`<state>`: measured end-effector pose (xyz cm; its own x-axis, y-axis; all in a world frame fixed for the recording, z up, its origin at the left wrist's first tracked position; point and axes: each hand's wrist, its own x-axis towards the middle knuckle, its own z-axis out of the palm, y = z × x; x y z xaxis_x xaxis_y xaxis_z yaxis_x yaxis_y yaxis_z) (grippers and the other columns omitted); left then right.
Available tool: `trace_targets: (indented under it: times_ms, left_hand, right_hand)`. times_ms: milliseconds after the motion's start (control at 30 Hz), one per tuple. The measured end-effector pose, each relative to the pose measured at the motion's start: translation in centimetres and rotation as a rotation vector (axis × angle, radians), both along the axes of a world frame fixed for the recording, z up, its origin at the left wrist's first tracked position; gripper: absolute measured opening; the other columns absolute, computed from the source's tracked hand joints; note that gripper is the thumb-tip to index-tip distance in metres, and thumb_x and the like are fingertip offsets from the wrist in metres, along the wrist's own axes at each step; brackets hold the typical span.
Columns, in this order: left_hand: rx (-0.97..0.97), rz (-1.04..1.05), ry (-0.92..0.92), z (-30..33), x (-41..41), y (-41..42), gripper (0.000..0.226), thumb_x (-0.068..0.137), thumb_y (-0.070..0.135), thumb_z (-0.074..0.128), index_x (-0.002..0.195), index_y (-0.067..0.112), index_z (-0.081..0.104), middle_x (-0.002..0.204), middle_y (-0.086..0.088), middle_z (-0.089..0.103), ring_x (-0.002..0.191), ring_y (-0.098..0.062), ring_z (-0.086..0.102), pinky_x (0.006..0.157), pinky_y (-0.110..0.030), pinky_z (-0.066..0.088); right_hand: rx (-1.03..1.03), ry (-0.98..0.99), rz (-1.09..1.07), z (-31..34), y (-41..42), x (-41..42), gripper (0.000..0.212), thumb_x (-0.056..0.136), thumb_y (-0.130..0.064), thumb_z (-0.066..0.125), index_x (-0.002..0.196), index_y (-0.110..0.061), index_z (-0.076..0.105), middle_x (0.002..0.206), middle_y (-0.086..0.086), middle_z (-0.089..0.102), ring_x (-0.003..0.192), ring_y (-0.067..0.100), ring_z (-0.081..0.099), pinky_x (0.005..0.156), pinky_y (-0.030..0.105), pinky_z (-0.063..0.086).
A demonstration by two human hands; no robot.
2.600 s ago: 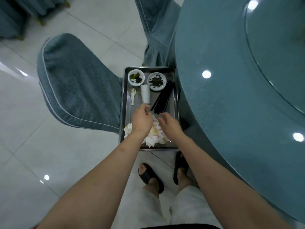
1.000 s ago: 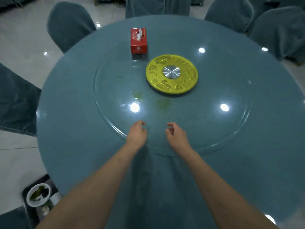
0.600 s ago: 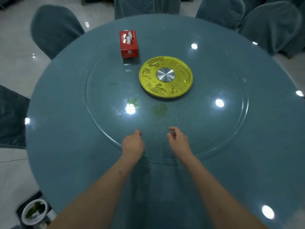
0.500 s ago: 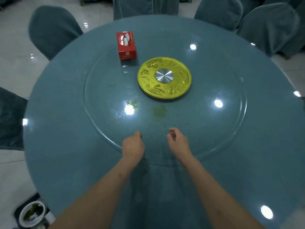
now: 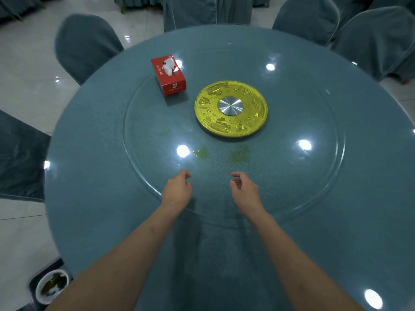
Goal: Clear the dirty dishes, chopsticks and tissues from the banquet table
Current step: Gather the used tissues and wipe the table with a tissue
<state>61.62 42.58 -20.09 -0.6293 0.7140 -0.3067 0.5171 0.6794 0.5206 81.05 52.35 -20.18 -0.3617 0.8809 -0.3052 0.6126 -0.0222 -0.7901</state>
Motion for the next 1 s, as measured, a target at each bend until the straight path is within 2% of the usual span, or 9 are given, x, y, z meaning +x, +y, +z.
trace_targets:
  times_ms: [67, 133, 233, 333, 467, 633, 767, 867, 1000]
  left_hand:
    - [-0.035, 0.01, 0.008, -0.1, -0.9, 0.2, 0.04, 0.094, 0.009, 0.039, 0.128, 0.022, 0.055, 0.106, -0.005, 0.068, 0.093, -0.031, 0.063, 0.074, -0.039, 0.054]
    - [-0.06, 0.014, 0.012, -0.3, -1.4, 0.3, 0.039, 0.095, 0.01, 0.04, 0.13, 0.022, 0.053, 0.102, -0.008, 0.067, 0.093, -0.031, 0.062, 0.071, -0.037, 0.05]
    - [-0.084, -0.004, 0.028, -0.9, -1.5, 0.1, 0.039, 0.096, 0.011, 0.042, 0.133, 0.019, 0.051, 0.109, -0.011, 0.068, 0.098, -0.034, 0.062, 0.076, -0.038, 0.049]
    - [-0.154, -0.057, 0.054, -1.5, -0.5, -0.2, 0.04, 0.097, 0.012, 0.043, 0.136, 0.018, 0.048, 0.12, -0.013, 0.067, 0.108, -0.037, 0.063, 0.088, -0.041, 0.051]
    - [-0.176, -0.094, 0.063, -1.9, 1.8, -0.1, 0.039, 0.098, 0.011, 0.043, 0.136, 0.016, 0.047, 0.122, -0.014, 0.067, 0.109, -0.037, 0.063, 0.088, -0.042, 0.05]
    - [-0.124, -0.115, -0.051, -1.3, 2.5, 0.7, 0.038, 0.097, 0.014, 0.041, 0.134, 0.018, 0.045, 0.126, -0.008, 0.068, 0.113, -0.033, 0.062, 0.091, -0.042, 0.052]
    - [-0.091, -0.075, -0.075, -0.9, 1.7, 0.5, 0.037, 0.097, 0.016, 0.041, 0.133, 0.022, 0.046, 0.122, -0.005, 0.069, 0.108, -0.031, 0.063, 0.09, -0.044, 0.054]
    - [-0.07, -0.032, -0.066, -0.9, 1.3, 0.0, 0.039, 0.097, 0.014, 0.041, 0.135, 0.021, 0.047, 0.128, -0.002, 0.066, 0.113, -0.03, 0.061, 0.092, -0.045, 0.053]
    - [-0.047, 0.005, -0.069, -1.1, 0.5, 0.0, 0.037, 0.098, 0.013, 0.041, 0.133, 0.019, 0.05, 0.129, -0.002, 0.065, 0.111, -0.028, 0.062, 0.092, -0.046, 0.054]
  right_hand:
    - [0.0, 0.002, 0.007, 0.1, -0.1, -0.2, 0.025, 0.104, -0.021, 0.054, 0.128, -0.02, 0.06, 0.106, -0.006, 0.064, 0.099, 0.013, 0.061, 0.087, 0.027, 0.048]
    - [0.001, 0.006, 0.005, 0.0, -0.1, -0.5, 0.025, 0.104, -0.021, 0.054, 0.127, -0.019, 0.06, 0.104, -0.006, 0.064, 0.097, 0.013, 0.061, 0.086, 0.027, 0.049]
    - [0.006, 0.008, 0.007, 0.0, -0.1, -0.7, 0.023, 0.103, -0.02, 0.054, 0.126, -0.019, 0.061, 0.1, -0.009, 0.062, 0.091, 0.008, 0.06, 0.079, 0.021, 0.05]
    - [0.005, 0.004, 0.025, 0.0, -0.1, -0.6, 0.023, 0.104, -0.021, 0.053, 0.127, -0.021, 0.06, 0.099, -0.012, 0.061, 0.091, 0.003, 0.058, 0.07, 0.013, 0.043]
    - [0.012, 0.01, 0.019, 0.0, -0.1, -0.9, 0.026, 0.103, -0.019, 0.054, 0.128, -0.018, 0.061, 0.099, -0.009, 0.062, 0.093, 0.01, 0.061, 0.079, 0.021, 0.044]
    - [0.025, 0.006, 0.017, -0.1, -0.1, -1.1, 0.025, 0.103, -0.02, 0.055, 0.127, -0.02, 0.061, 0.096, -0.011, 0.061, 0.086, 0.006, 0.06, 0.066, 0.009, 0.04]
    - [0.012, 0.004, 0.018, -0.1, -0.1, -1.3, 0.025, 0.104, -0.022, 0.054, 0.128, -0.022, 0.06, 0.098, -0.012, 0.061, 0.088, 0.005, 0.06, 0.069, 0.015, 0.042]
    - [0.019, 0.006, 0.021, -0.2, -0.1, -1.5, 0.025, 0.103, -0.021, 0.055, 0.128, -0.021, 0.061, 0.096, -0.013, 0.06, 0.088, 0.007, 0.06, 0.07, 0.016, 0.042]
    - [0.002, 0.005, 0.044, -0.3, -0.2, -1.9, 0.024, 0.104, -0.021, 0.054, 0.127, -0.021, 0.06, 0.097, -0.012, 0.059, 0.087, 0.005, 0.059, 0.066, 0.013, 0.042]
